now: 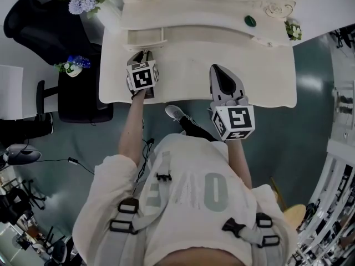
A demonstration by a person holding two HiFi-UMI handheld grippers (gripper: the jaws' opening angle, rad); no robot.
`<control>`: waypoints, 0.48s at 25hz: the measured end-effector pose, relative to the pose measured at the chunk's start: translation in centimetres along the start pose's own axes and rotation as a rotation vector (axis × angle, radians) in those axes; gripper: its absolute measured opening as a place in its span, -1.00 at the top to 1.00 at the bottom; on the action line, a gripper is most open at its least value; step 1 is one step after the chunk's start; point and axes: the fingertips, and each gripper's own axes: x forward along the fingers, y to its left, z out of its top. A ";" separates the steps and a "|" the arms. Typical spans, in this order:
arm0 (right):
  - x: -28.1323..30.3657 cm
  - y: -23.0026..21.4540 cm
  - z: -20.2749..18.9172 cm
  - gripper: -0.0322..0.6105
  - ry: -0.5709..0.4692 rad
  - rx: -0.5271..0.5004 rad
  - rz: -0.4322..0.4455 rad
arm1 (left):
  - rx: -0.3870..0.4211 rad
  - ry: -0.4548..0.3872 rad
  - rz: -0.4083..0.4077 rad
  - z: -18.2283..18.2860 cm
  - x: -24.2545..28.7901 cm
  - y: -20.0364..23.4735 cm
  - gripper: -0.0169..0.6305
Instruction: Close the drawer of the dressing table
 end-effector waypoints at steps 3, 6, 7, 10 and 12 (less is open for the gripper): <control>0.0 -0.2 -0.2 0.88 0.001 0.003 -0.002 | 0.015 -0.023 0.006 0.7 -0.1 -0.1 0.64; 0.1 -0.2 -0.3 0.88 0.002 0.008 -0.006 | 0.020 -0.023 0.003 1.0 0.2 0.0 0.64; 0.1 -0.2 -0.2 0.88 0.002 0.008 -0.006 | 0.021 -0.022 0.003 1.0 0.2 0.1 0.64; 0.1 -0.2 -0.2 0.88 0.001 0.008 -0.009 | 0.022 -0.025 0.006 1.4 0.4 0.1 0.64; 0.1 -0.5 -0.2 0.88 0.001 0.010 -0.014 | 0.024 -0.025 0.007 1.7 0.6 0.1 0.64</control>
